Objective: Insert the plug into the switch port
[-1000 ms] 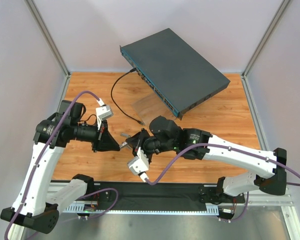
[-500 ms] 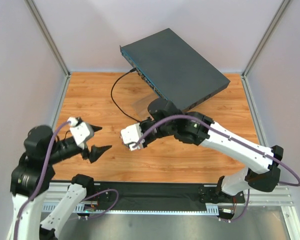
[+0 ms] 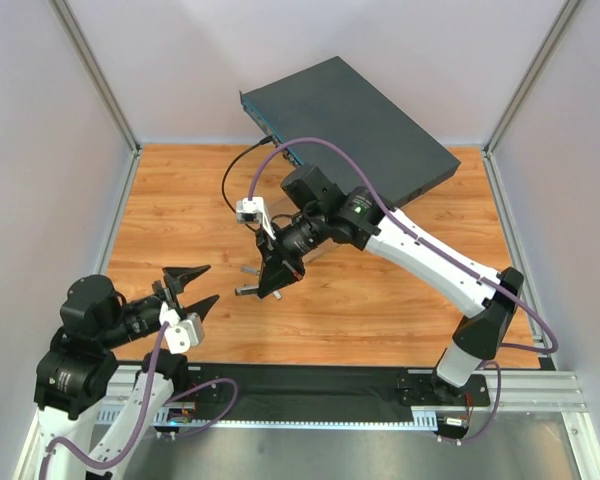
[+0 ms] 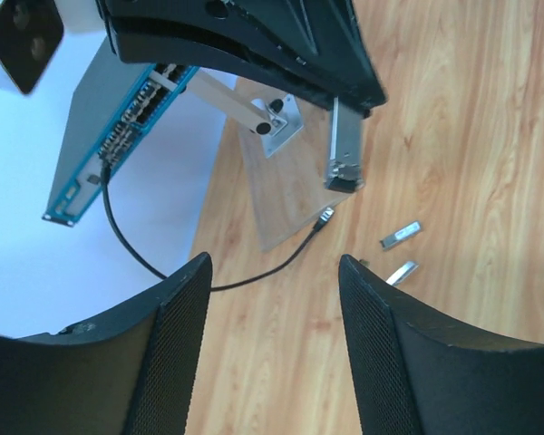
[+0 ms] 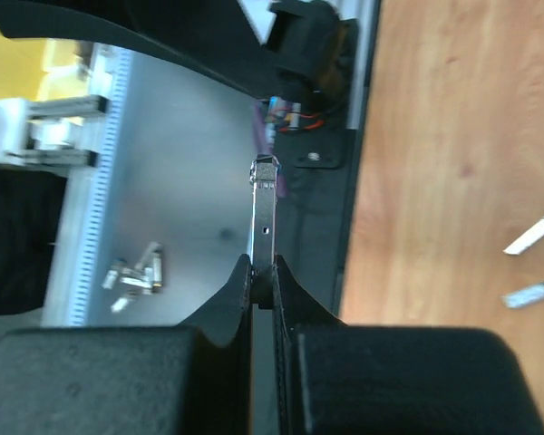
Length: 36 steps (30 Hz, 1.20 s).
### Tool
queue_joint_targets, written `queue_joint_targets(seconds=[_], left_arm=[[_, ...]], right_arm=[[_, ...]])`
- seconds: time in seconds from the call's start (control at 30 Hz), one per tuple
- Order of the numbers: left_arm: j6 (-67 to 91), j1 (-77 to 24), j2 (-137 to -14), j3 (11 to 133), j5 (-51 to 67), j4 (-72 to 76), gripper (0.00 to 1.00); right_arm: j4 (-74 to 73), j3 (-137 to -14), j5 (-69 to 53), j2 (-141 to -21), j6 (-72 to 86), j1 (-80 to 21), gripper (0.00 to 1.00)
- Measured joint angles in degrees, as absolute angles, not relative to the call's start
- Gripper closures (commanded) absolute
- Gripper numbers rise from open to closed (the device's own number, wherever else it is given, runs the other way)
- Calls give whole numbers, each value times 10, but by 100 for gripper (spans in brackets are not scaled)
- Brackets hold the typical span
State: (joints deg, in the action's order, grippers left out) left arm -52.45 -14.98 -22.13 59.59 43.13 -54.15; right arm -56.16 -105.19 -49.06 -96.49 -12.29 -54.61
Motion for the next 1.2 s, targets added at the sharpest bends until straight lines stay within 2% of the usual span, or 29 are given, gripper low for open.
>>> queue_joint_targets(seconds=[0.27,0.47,0.93,1.2], left_arm=[[-630,-150,-264,593,447,-542,46],[-645,-150,-286,594,461,-555,43],[-595,-170,-354,614,464,-544,54],[-569,-201,-376,616,446,-528,69]], right_arm=[[-457,-994,-591,-966,100,-518,100],[-399,-991,-614,-992,197,-490,100],[-346,-991,-636,-1011,282,-491,100],[-340,-991,-640,-1012,289,-490,100]])
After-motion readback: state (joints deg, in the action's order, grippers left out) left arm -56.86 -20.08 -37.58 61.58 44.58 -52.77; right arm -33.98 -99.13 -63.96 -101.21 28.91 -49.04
